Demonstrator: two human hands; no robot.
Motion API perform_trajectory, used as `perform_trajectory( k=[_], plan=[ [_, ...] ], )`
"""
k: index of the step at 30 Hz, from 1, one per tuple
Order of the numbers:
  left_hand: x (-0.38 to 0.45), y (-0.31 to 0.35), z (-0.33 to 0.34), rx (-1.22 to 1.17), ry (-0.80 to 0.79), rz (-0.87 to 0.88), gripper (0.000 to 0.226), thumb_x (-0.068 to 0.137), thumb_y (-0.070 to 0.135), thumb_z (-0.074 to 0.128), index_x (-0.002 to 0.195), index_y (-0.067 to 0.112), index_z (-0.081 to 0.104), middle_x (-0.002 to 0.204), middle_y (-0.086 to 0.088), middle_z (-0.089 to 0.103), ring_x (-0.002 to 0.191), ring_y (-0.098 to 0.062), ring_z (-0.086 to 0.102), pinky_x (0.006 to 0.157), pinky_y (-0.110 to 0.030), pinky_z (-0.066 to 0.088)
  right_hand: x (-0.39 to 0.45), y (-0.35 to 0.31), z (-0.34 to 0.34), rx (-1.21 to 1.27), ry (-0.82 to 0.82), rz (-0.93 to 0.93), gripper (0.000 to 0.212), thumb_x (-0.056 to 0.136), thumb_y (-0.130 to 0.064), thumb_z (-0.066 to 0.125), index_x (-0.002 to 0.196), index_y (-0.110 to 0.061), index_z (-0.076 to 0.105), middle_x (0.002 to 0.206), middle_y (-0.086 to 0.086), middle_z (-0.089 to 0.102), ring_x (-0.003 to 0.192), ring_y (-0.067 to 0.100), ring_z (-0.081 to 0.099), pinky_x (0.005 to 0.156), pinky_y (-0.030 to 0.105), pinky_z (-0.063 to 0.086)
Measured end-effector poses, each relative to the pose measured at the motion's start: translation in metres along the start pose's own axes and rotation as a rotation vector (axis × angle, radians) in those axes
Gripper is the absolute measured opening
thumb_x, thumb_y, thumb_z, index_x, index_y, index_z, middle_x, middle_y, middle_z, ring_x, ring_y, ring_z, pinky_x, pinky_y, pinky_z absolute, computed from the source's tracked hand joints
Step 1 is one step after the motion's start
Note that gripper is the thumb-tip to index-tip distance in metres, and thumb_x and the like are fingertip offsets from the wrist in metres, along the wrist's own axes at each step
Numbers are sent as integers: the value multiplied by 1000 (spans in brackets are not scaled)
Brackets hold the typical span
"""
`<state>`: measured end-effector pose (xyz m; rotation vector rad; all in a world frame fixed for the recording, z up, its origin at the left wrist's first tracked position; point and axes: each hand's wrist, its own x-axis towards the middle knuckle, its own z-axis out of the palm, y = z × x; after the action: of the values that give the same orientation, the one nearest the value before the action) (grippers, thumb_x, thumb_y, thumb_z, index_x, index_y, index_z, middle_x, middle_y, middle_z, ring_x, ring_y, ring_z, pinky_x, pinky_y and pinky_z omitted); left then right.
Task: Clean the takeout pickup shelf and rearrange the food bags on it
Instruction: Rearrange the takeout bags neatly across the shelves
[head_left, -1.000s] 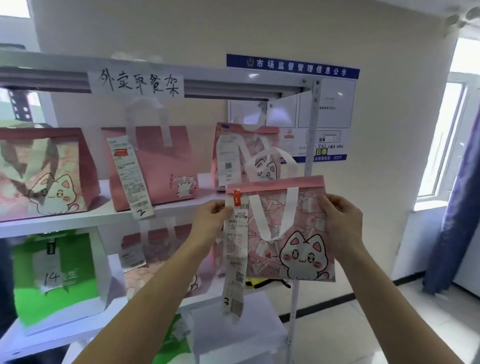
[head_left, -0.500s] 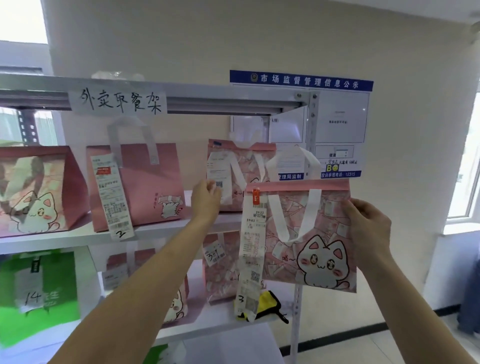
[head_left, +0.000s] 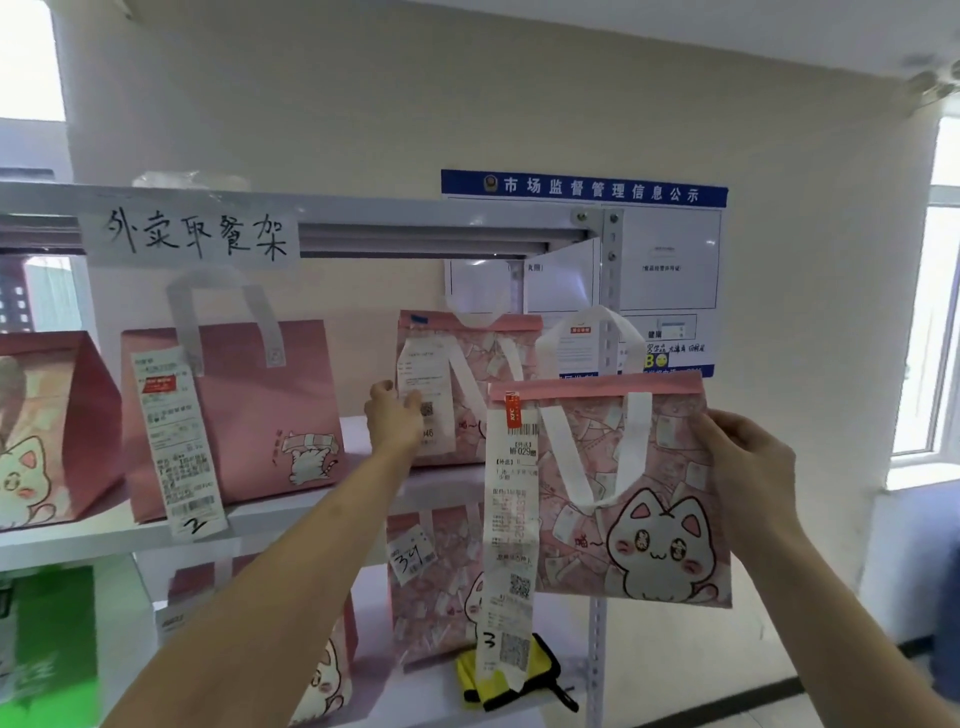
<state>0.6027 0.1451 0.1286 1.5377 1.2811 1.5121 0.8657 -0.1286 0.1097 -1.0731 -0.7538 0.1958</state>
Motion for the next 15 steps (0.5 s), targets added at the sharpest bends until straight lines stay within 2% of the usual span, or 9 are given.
perform_trajectory(
  k=[3, 6, 9, 11, 15],
  plan=[
    [2, -2, 4, -2, -51, 10, 22, 101, 27, 51, 115, 12, 60, 119, -9, 69, 98, -31, 70, 84, -50, 62, 5, 0, 3, 8, 5, 3, 14, 95, -26, 73, 107, -18, 76, 95, 2, 79, 84, 20, 77, 72, 32, 59],
    [-6, -2, 8, -25, -58, 39, 16, 100, 27, 54, 89, 15, 54, 102, -6, 70, 91, -30, 70, 78, -53, 63, 10, 1, 3, 14, 13, 7, 13, 95, -26, 73, 105, -19, 76, 94, 1, 79, 83, 20, 77, 74, 34, 61],
    [-21, 1, 10, -59, -62, 70, 20, 101, 24, 55, 85, 14, 51, 97, -4, 69, 90, -27, 70, 76, -49, 64, 12, 2, -1, 24, 13, 4, 12, 96, -27, 72, 105, -19, 76, 94, 1, 79, 82, 19, 77, 71, 32, 60],
    [-31, 7, 10, -43, -32, 128, 20, 103, 22, 54, 86, 12, 51, 93, -3, 66, 90, -29, 68, 74, -45, 62, 13, 4, -5, 19, 14, 8, 13, 96, -27, 73, 106, -19, 76, 96, 2, 79, 86, 23, 77, 76, 36, 61],
    [-54, 19, 7, 36, 54, 216, 23, 104, 28, 48, 83, 20, 45, 92, -6, 63, 88, -32, 65, 75, -54, 58, 17, 0, -17, 32, 14, 7, 13, 95, -27, 74, 103, -18, 77, 95, 3, 79, 90, 26, 77, 82, 41, 63]
  ],
)
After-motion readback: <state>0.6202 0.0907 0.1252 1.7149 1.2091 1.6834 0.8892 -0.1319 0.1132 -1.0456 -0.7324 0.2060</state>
